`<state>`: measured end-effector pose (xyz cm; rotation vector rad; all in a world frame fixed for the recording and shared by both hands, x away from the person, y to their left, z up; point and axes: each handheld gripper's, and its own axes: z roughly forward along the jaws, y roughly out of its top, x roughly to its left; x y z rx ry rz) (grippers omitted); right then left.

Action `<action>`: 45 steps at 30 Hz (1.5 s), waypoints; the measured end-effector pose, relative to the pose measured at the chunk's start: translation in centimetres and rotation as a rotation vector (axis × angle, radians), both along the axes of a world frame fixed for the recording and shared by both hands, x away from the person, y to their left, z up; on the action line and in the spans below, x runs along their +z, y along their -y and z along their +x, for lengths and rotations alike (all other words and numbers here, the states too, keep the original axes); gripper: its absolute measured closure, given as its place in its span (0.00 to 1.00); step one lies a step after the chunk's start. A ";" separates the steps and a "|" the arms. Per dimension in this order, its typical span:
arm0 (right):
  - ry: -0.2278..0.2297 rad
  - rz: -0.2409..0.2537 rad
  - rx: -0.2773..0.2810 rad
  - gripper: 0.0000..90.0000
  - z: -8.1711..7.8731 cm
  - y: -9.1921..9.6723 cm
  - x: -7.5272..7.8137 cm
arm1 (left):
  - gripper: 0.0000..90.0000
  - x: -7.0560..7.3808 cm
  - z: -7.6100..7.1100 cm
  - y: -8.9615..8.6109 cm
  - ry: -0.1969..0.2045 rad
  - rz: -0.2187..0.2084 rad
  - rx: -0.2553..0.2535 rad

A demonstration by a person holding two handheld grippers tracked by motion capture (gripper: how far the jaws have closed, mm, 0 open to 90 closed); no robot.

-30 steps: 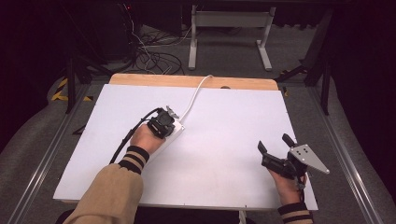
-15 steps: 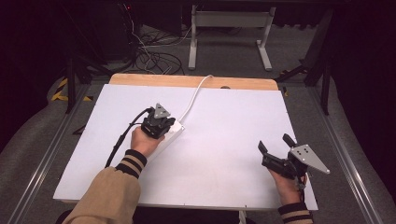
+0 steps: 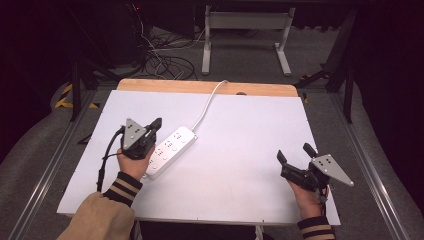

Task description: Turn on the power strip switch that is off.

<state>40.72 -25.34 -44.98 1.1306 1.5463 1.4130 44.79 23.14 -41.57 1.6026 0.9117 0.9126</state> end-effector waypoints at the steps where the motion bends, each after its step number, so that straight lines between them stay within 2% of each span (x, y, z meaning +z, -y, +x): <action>1: 0.000 0.000 0.000 0.09 0.0 0.0 0.0 | 1.00 -0.1 -0.5 -0.6 0.006 -0.020 0.014; 3: -0.003 0.002 0.001 0.09 -0.1 -0.1 0.0 | 1.00 -0.5 -1.6 -1.9 0.013 -0.039 0.039; 6: 0.003 0.006 0.003 0.09 -0.1 0.0 0.0 | 1.00 -1.6 -2.8 -3.8 0.009 -0.038 0.059; 9: 0.008 0.011 0.006 0.09 -0.1 0.0 0.1 | 1.00 -1.8 -3.2 -5.2 -0.012 -0.111 0.091; 11: 0.008 0.011 0.008 0.09 -0.1 -0.1 0.1 | 1.00 -1.7 -3.4 -5.5 -0.001 -0.125 0.107; 14: 0.007 0.010 0.008 0.09 0.0 -0.2 0.0 | 1.00 -1.6 -3.5 -5.3 0.020 -0.109 0.105; 22: 0.008 0.008 0.009 0.09 -0.1 -0.1 0.0 | 1.00 -1.8 -3.7 -4.6 0.046 -0.066 0.107; 23: 0.008 0.010 0.007 0.09 -0.1 -0.2 0.0 | 0.96 -1.8 -3.7 -4.5 0.053 -0.068 0.110; 25: 0.006 0.007 0.010 0.09 0.0 -0.2 0.0 | 0.77 -1.9 -3.7 -4.4 0.089 -0.059 0.112; 27: 0.002 0.007 0.011 0.09 0.0 -0.2 0.0 | 0.49 -2.2 -3.7 -4.1 0.175 -0.043 0.118; 28: 0.002 0.007 0.010 0.09 0.0 -0.3 0.0 | 0.33 -2.2 -3.7 -3.8 0.190 -0.035 0.142; 29: 0.002 0.003 0.010 0.09 -0.1 -0.3 0.0 | 0.21 -2.1 -3.6 -3.7 0.186 -0.022 0.154; 31: 0.002 0.004 0.012 0.09 -0.1 -0.3 0.0 | 0.03 -2.0 -3.4 -3.5 0.162 -0.031 0.164; 32: 0.003 0.002 0.012 0.09 -0.1 -0.3 0.0 | 0.00 -2.0 -3.3 -3.4 0.156 -0.034 0.170; 40: 0.008 0.004 0.009 0.09 0.0 -0.2 0.0 | 0.00 -2.1 -3.2 -3.5 0.150 -0.039 0.170; 45: 0.009 0.004 0.011 0.09 -0.1 -0.2 0.0 | 0.00 -2.0 -3.2 -3.8 0.141 -0.065 0.162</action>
